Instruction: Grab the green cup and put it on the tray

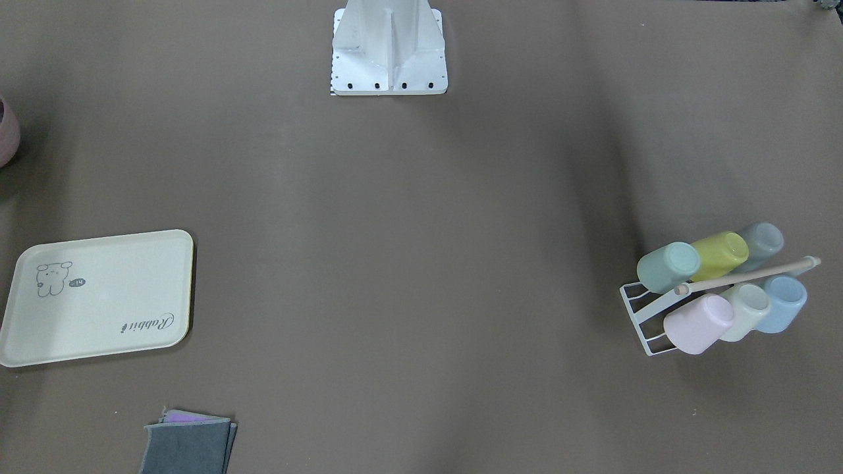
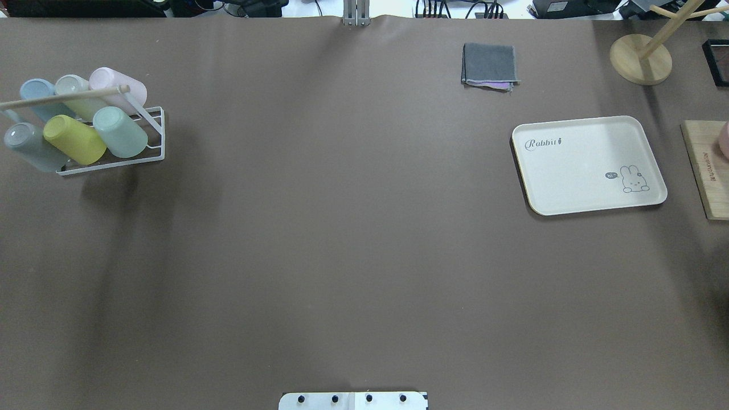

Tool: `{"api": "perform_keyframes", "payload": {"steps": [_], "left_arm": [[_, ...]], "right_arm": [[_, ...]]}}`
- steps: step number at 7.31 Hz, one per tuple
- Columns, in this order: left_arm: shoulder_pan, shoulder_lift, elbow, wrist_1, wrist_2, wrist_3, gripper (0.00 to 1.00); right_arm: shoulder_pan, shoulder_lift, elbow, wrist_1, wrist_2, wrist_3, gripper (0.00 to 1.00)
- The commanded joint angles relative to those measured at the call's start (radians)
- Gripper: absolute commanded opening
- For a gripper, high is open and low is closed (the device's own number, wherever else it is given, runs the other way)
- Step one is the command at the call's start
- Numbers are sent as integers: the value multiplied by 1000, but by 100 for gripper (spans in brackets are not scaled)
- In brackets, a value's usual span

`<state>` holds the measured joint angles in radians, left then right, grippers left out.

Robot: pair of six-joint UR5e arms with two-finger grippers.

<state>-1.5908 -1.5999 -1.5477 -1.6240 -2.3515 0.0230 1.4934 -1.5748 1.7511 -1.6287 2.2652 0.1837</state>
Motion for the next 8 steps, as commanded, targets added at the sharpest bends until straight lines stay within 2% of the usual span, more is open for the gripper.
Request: {"api": "perform_keyframes", "payload": {"steps": [1,3,4,5,6,7,8], "left_arm": [[-1,2,-6,1,-2,0,99],[-1,2,-12,1,-2,0,99],[-1,2,-12,1,-2,0,99],[-1,2,-12,0,-2,2,99],[-1,2,-12,-4,-2,2,99],[-1,2,-15,-4,-2,2,99],[-1,0,-14,-4,-2,3,99]], "right_arm": [[1,2,-14,21,-6,-1,100],[1,0,-60,77,2,-7,99],[1,9,-130,199,17,-6,99],[-1,44,-275,349,74,3,99],[-1,135,-432,453,115,5,98],[-4,210,-497,466,155,57,97],[-16,237,-481,470,160,179,96]]}}
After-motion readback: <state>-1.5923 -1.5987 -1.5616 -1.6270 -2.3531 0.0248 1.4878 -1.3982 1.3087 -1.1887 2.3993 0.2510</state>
